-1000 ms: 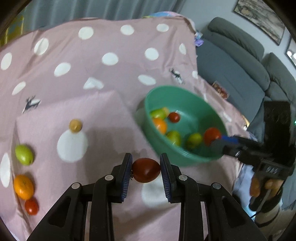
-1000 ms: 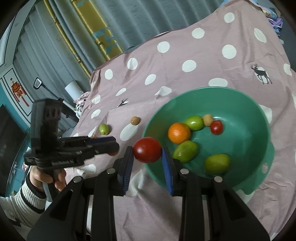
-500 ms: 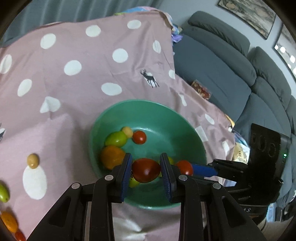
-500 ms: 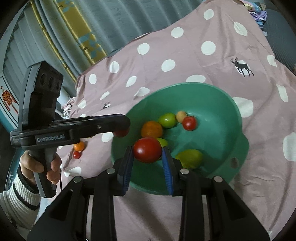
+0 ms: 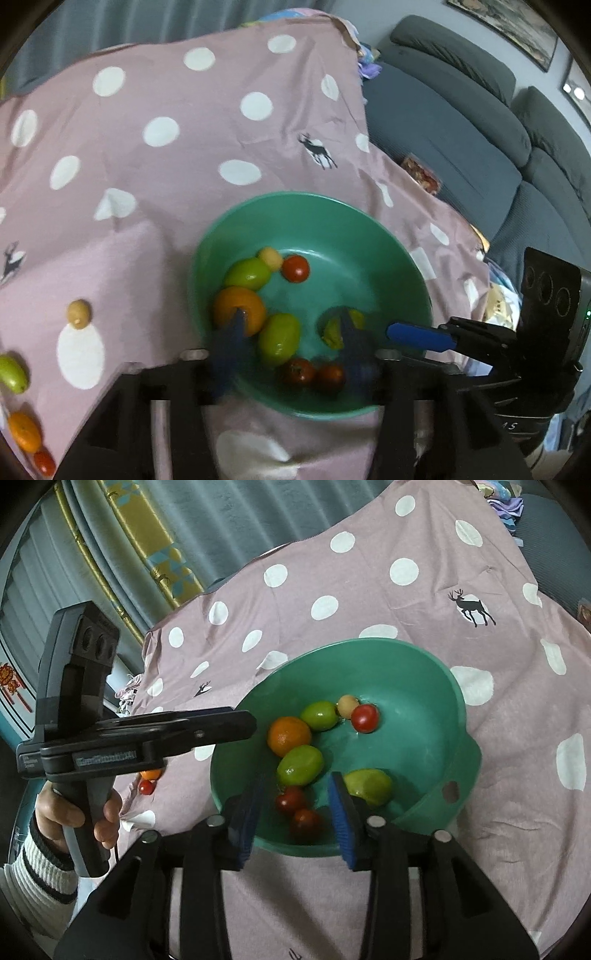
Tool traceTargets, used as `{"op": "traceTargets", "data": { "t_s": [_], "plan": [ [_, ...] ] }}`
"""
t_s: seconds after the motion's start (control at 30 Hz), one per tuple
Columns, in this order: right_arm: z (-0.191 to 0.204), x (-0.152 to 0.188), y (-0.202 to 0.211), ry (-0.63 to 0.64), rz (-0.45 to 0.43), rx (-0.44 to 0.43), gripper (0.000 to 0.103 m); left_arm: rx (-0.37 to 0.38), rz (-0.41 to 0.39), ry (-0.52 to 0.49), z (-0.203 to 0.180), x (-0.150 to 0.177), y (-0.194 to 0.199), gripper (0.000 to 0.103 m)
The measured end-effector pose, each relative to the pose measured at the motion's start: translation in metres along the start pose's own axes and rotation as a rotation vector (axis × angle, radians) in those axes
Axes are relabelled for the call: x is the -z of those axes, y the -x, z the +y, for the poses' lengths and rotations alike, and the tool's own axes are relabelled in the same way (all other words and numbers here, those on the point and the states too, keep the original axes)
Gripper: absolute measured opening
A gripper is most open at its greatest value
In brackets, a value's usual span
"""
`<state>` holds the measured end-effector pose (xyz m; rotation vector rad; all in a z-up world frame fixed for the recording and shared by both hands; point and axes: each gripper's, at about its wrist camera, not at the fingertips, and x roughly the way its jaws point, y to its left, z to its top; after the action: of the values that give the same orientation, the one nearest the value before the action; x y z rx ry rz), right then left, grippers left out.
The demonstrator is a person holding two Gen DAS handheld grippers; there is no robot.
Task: Organize fruits
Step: 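Lower both tools into the bowl and open them to drop the tomatoes, then withdraw both tools from the bowl toward the loose fruit on the cloth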
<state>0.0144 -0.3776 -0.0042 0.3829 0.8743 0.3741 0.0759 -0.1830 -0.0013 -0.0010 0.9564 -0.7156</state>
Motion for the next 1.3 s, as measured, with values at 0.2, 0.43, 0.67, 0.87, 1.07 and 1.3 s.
{"op": "traceTargets", "data": {
  "t_s": [0.2,0.43,0.67,0.87,1.07,1.3],
  "plan": [
    [0.014,0.000,0.011,0.044,-0.033,0.088,0.052,-0.092,-0.021,0.025,0.013,0.016,0.022,0.084],
    [0.028,0.000,0.027,0.110,-0.079,0.231,0.070,-0.219,-0.036,0.070,0.035,0.047,0.056,0.094],
    [0.053,0.000,0.041,0.171,-0.121,0.259,0.076,-0.261,-0.034,0.140,0.054,0.082,0.087,0.094],
    [0.077,0.001,0.049,0.226,-0.138,0.247,0.078,-0.280,-0.051,0.200,0.064,0.102,0.110,0.095],
    [0.099,0.003,0.052,0.275,-0.151,0.244,0.083,-0.291,-0.068,0.232,0.072,0.116,0.124,0.095],
    [0.120,0.004,0.050,0.316,-0.144,0.242,0.083,-0.288,-0.077,0.241,0.077,0.125,0.132,0.095]
  ]
}}
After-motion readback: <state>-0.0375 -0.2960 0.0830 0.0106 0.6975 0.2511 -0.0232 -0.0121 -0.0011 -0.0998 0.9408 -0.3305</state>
